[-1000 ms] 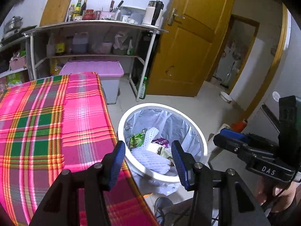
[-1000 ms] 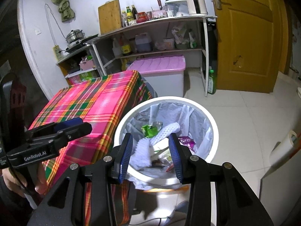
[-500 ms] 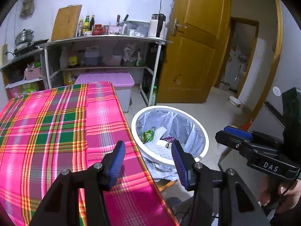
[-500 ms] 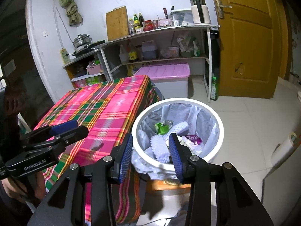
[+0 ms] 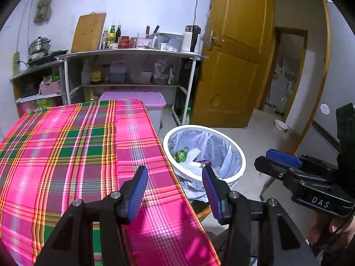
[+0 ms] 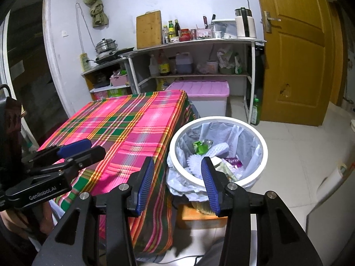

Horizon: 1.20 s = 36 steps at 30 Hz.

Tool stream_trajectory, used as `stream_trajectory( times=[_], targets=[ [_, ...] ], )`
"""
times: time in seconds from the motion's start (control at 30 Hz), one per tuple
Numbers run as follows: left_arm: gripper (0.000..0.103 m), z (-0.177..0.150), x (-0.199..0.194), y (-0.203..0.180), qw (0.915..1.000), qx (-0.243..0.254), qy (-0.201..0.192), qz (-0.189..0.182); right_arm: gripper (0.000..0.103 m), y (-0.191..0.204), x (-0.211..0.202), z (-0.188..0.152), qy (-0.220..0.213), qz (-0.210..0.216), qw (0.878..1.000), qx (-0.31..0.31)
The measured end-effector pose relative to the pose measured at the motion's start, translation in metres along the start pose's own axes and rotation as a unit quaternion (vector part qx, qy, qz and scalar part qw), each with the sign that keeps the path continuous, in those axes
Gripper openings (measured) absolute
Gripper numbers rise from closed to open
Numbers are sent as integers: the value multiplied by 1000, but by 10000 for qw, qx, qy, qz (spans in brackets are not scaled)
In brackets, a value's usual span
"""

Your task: Collect trash

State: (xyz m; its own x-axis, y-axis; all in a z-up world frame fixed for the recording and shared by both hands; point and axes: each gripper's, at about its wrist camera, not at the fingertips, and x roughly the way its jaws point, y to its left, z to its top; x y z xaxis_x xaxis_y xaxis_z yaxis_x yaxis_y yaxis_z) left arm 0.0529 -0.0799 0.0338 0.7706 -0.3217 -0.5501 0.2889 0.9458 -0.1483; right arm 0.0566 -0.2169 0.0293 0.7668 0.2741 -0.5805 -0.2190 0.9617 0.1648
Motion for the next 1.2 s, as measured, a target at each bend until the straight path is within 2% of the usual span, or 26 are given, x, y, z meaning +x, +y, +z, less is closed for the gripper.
stream_trajectory(
  times=[1.2],
  targets=[
    [51, -9, -21, 0, 9998, 48, -72, 151, 46, 3, -4, -8, -6, -23, 10000, -78]
  ],
)
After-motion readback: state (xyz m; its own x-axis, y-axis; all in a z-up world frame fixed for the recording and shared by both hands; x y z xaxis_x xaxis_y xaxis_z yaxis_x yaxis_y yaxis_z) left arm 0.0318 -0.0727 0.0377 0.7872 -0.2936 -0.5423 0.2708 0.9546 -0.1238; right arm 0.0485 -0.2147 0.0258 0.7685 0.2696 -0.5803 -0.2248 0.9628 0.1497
